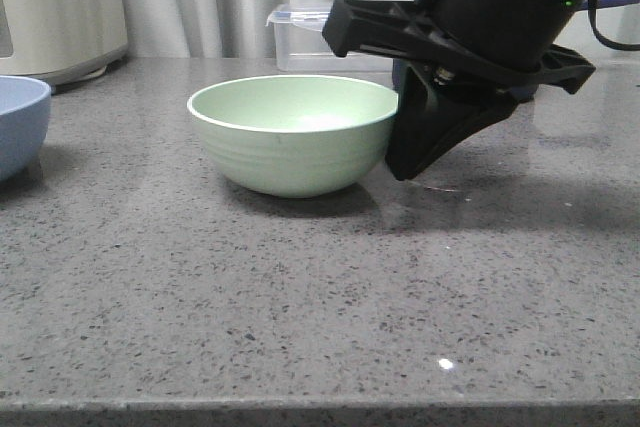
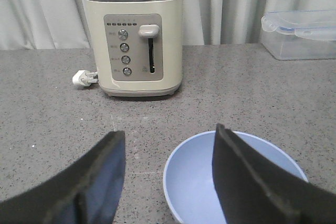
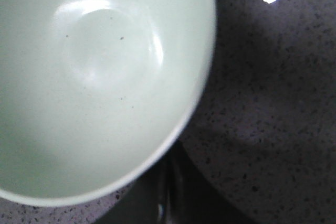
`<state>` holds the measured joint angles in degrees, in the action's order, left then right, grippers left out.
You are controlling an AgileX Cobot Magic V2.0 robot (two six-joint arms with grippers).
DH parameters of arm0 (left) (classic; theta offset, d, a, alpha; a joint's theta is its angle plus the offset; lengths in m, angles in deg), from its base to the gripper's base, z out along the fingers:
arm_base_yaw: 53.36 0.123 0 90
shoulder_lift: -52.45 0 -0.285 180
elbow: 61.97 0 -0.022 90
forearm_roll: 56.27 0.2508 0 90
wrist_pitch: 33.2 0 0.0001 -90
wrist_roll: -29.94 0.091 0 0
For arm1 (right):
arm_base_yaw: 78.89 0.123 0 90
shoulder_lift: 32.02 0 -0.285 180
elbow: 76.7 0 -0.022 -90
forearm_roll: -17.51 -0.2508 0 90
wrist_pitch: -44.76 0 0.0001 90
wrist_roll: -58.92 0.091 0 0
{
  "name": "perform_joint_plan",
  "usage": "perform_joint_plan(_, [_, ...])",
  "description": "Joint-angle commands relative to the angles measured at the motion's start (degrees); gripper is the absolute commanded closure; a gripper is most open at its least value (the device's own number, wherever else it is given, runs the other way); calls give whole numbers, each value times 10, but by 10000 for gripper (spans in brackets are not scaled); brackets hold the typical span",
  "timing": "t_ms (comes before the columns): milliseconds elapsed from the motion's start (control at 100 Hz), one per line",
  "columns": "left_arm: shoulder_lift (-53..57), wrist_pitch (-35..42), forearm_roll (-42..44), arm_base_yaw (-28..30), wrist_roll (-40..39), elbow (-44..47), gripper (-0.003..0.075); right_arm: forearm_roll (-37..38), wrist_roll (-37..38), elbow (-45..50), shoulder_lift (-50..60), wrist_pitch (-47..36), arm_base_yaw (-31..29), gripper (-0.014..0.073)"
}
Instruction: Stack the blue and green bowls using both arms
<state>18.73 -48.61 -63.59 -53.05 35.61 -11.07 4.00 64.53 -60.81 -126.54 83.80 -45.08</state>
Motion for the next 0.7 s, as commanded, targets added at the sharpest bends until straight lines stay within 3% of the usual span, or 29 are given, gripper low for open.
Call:
perform_joint_plan(0, [-7,41,-6,1,0,-21,356,-9,-6,-15,19,-25,0,602])
perform_joint_plan(240, [-27,-19,-5,1,0,-44,356,-9,-6,-15,19,-25,0,602])
perform_joint_plan(530, [-127,-43,-4,1,0,-84,356,-9,-6,-15,19,-25,0,602])
perform_joint_plan(690, [-199,-107,-5,1,0,-127,356,-9,-6,-15,19,-24,0,602])
